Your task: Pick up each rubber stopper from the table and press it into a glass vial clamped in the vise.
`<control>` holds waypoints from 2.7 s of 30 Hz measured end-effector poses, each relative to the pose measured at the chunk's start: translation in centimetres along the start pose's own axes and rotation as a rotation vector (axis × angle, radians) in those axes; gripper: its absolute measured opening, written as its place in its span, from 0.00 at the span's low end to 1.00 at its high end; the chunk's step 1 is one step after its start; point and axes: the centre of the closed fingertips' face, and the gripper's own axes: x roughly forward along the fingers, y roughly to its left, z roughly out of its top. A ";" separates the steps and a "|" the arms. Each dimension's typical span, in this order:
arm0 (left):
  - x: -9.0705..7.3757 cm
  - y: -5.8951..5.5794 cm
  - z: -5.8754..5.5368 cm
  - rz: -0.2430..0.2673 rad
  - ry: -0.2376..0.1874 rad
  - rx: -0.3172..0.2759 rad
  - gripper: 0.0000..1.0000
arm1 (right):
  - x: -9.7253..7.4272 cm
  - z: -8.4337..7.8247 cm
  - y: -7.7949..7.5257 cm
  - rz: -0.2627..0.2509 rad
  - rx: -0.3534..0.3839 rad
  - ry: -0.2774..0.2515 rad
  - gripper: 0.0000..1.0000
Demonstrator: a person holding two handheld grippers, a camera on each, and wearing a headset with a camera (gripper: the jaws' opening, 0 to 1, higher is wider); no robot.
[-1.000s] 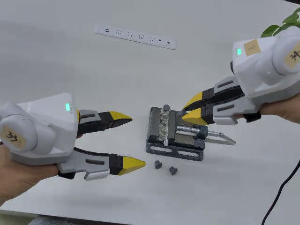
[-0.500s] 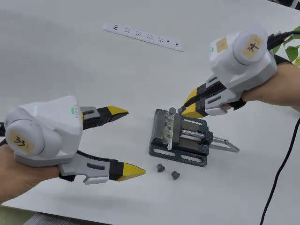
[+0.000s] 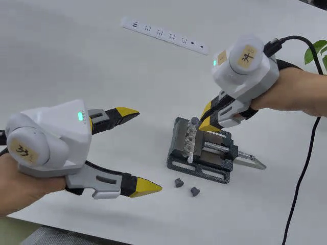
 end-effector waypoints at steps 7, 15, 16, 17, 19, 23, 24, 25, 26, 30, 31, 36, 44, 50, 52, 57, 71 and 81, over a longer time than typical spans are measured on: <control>0.0 -0.1 -0.1 -0.001 -0.012 -0.005 0.86 | 1.1 -0.3 -0.5 0.015 -0.001 0.053 0.06; 0.0 -0.2 -0.1 -0.002 -0.023 -0.014 0.86 | 1.6 -0.5 -0.5 0.020 -0.009 0.089 0.06; 0.0 -0.2 -0.1 -0.003 -0.024 -0.014 0.86 | 1.6 -0.5 -0.5 0.022 -0.005 0.092 0.06; 0.0 -0.2 -0.1 -0.003 -0.026 -0.017 0.86 | 1.7 -0.5 -0.4 0.023 -0.005 0.094 0.06; 0.0 -0.2 -0.1 -0.002 -0.029 -0.019 0.86 | 1.7 -0.5 -0.3 0.026 -0.008 0.105 0.06; 0.0 -0.4 -0.2 -0.006 -0.031 -0.021 0.86 | 2.0 -0.6 -0.4 0.029 -0.006 0.113 0.06; 0.0 -0.4 -0.2 -0.008 -0.034 -0.023 0.86 | 2.1 -0.5 -0.5 0.033 -0.004 0.115 0.06; 0.0 -0.4 -0.2 -0.008 -0.035 -0.023 0.86 | 2.2 -0.5 -0.5 0.032 -0.006 0.117 0.06; 0.0 -0.5 -0.2 -0.009 -0.035 -0.024 0.86 | 2.2 -0.5 -0.5 0.032 -0.005 0.117 0.06; 0.0 -0.5 -0.3 -0.009 -0.036 -0.027 0.86 | 2.1 -0.5 -0.5 0.035 -0.001 0.124 0.06; 0.0 -0.5 -0.3 -0.009 -0.036 -0.028 0.86 | 2.1 -0.6 -0.6 0.031 0.001 0.130 0.06; 0.0 -0.5 -0.3 -0.010 -0.039 -0.031 0.86 | 2.2 -0.5 -0.6 0.034 0.002 0.131 0.06; 0.0 -0.5 -0.5 -0.009 -0.040 -0.035 0.86 | 2.4 -0.5 -0.7 0.035 0.006 0.159 0.06; 0.1 -0.5 -0.5 -0.012 -0.041 -0.039 0.85 | 2.4 -0.5 -0.7 0.022 -0.017 0.189 0.06; 0.2 -0.6 -0.5 -0.014 -0.042 -0.041 0.85 | 2.5 -0.6 -0.8 0.015 -0.022 0.201 0.06; 0.3 -0.6 -0.5 -0.016 -0.043 -0.042 0.85 | 2.4 -0.5 -0.6 -0.001 -0.013 0.220 0.06; 0.3 -0.6 -0.6 -0.015 -0.041 -0.045 0.85 | 2.4 -0.4 -0.6 0.009 0.076 0.254 0.06; 0.3 -0.5 -0.7 -0.012 -0.041 -0.049 0.85 | 2.3 -0.2 -0.4 0.014 0.159 0.264 0.05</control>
